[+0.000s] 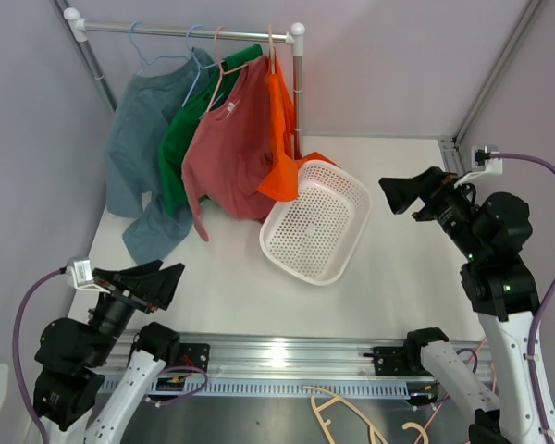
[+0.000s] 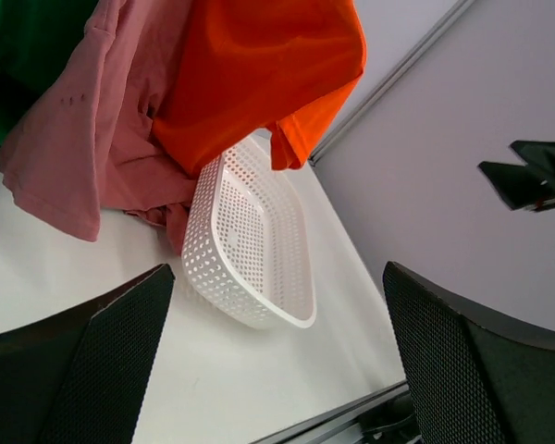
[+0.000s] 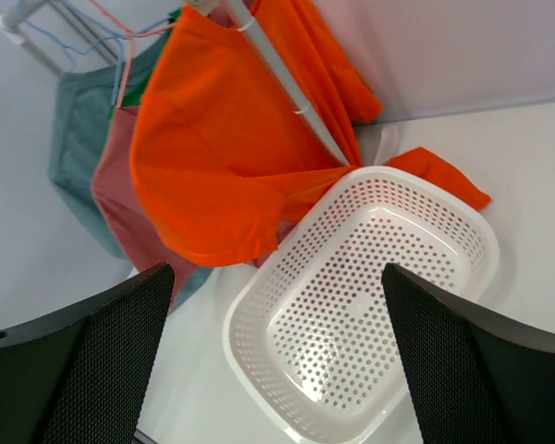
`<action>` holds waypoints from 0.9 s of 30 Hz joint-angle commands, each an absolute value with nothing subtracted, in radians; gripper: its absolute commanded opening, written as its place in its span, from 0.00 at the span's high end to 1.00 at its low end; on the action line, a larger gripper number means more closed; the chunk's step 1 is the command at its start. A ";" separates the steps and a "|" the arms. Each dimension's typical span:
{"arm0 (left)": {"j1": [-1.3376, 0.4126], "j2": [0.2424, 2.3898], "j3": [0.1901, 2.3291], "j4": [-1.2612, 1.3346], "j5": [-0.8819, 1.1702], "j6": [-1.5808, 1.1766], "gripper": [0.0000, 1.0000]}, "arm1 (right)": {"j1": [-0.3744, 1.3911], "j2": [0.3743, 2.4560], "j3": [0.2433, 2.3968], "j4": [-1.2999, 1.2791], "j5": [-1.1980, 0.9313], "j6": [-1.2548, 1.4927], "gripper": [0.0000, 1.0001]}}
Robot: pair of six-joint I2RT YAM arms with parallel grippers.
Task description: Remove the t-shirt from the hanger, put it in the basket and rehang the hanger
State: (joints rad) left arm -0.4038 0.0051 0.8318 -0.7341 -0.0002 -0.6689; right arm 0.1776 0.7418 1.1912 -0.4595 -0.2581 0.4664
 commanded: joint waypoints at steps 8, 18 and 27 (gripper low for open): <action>-0.407 0.061 0.811 -0.583 -0.038 -0.669 0.00 | 0.181 0.795 1.203 -0.420 -0.250 0.453 0.00; -0.407 0.431 0.969 -0.474 0.109 -0.459 0.01 | 0.181 0.787 1.144 -0.422 -0.140 0.443 0.00; -0.448 1.275 1.836 -0.609 -0.129 -0.336 0.01 | 0.183 0.796 1.069 -0.390 -0.064 0.440 0.00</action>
State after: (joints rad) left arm -0.4274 1.0912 1.6661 -0.5678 -0.0505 -0.4053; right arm 0.1776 0.8074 1.0805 -0.4320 -0.1005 0.4511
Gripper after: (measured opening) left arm 0.994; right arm 0.993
